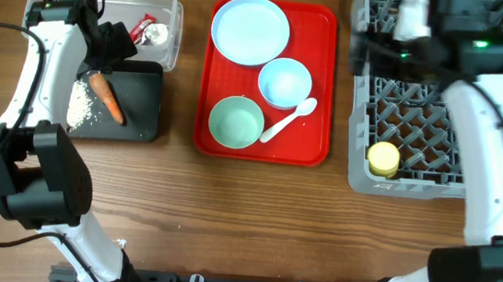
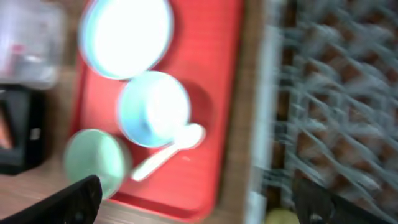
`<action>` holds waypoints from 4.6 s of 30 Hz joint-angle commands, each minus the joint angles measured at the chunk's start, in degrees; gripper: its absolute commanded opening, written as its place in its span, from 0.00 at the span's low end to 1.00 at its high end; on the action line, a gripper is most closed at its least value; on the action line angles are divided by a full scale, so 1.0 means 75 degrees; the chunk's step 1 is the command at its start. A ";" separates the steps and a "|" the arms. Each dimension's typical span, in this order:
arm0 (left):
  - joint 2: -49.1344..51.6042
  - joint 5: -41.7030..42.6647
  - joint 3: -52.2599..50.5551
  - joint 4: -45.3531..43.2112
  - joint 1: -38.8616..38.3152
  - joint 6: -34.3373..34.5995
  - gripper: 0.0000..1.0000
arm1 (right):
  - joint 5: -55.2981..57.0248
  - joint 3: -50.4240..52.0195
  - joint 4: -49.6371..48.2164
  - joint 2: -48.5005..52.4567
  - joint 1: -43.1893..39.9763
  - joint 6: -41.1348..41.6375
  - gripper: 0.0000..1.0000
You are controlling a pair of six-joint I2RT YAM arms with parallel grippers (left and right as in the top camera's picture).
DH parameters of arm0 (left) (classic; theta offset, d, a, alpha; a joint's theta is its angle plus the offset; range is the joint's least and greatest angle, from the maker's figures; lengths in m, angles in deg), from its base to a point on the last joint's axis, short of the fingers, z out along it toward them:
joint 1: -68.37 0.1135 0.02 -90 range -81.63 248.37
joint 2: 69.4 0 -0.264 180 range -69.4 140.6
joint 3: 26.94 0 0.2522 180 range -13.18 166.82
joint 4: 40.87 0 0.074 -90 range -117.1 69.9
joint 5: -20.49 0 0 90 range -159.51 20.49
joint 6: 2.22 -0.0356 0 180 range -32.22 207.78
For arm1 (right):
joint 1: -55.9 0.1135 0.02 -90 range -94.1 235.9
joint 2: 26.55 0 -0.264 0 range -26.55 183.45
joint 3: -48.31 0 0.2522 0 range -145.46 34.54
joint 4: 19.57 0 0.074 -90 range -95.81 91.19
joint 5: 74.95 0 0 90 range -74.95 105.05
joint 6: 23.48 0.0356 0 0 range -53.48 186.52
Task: Sort waste into correct bins and load items into the dishwasher rack
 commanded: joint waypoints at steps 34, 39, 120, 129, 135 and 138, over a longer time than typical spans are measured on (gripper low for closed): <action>-0.0152 0.0067 0.0085 0.0006 -0.0015 0.0102 1.00 | 0.1373 -0.0061 -0.1961 0.4135 0.1343 0.1795 0.11; -0.0152 0.0067 0.0085 0.0006 -0.0015 0.0102 1.00 | 0.1390 -0.0085 -0.1993 0.3981 0.1276 0.1795 0.04; -0.0152 0.0067 0.0085 0.0006 -0.0015 0.0102 1.00 | 1.0451 -0.0082 -1.0206 0.4776 0.0796 -0.7414 0.77; -0.0152 0.0067 0.0085 0.0006 -0.0015 0.0102 1.00 | 1.0660 -0.0082 -1.1281 0.4669 0.1099 -0.8003 1.00; -0.0152 0.0067 0.0085 0.0003 -0.0015 0.0102 1.00 | 1.0754 -0.0082 -1.1657 0.4634 0.1207 -0.7994 1.00; -0.0152 0.0064 0.0085 0.0006 -0.0015 0.0102 1.00 | 1.0765 -0.0082 -1.1654 0.4634 0.1215 -0.7883 1.00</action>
